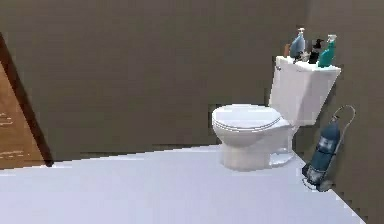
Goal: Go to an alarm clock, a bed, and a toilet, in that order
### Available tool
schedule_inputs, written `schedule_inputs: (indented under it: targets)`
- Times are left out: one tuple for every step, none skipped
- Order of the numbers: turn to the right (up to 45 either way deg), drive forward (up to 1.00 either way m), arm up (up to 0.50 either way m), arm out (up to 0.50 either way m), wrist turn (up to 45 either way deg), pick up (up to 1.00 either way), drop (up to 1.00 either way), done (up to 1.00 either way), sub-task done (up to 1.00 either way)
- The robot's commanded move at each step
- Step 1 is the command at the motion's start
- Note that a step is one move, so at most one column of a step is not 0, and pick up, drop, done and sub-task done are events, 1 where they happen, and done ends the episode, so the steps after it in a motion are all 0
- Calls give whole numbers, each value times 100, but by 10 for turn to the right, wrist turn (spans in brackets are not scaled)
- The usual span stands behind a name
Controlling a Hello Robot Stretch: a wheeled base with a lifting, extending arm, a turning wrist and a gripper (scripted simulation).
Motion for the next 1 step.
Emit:
schedule_inputs:
  targets:
    - [0,80,0,0,0,0,0,0,0]
